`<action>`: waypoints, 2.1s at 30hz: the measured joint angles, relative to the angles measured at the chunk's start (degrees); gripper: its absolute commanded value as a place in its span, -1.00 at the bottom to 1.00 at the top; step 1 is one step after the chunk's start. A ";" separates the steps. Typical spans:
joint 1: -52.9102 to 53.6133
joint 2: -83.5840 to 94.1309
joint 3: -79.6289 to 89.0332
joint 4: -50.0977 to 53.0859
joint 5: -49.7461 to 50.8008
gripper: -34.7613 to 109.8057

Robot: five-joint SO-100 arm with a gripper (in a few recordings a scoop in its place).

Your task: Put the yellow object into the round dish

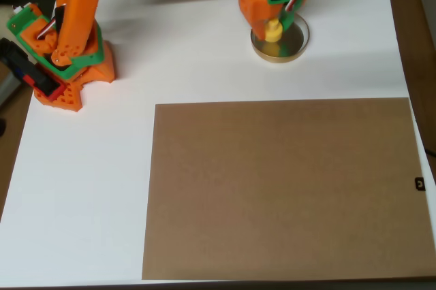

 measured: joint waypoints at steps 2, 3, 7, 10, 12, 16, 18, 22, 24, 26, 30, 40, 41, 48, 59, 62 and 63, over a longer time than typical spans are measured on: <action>0.00 -1.93 -3.34 1.05 0.00 -0.53; 0.00 -2.81 -4.57 1.49 0.09 -0.53; -1.14 -5.19 -8.44 2.99 0.70 -0.51; -1.23 -6.33 -10.02 3.96 0.62 -0.38; -0.97 -6.42 -10.46 4.57 0.79 -0.32; -1.05 -6.42 -10.90 5.62 0.88 -0.20; -1.14 -6.42 -10.90 6.06 0.88 -0.16; -1.05 -6.42 -10.90 6.24 0.88 -0.15; -1.05 -6.42 -10.90 6.86 0.62 -0.15; -1.05 -6.42 -10.90 7.73 0.44 -0.15; -0.70 -5.10 -10.81 9.76 -1.05 -0.15; 3.34 19.51 12.04 7.91 -7.65 -0.15; 4.31 22.59 15.38 7.29 -8.44 -0.15; 15.38 42.63 34.01 4.57 -13.62 -0.16; 36.65 57.83 41.04 2.11 -14.15 -0.17; 42.45 59.33 42.54 -0.53 -13.54 -0.17; 44.65 59.68 42.98 -1.49 -13.27 -0.17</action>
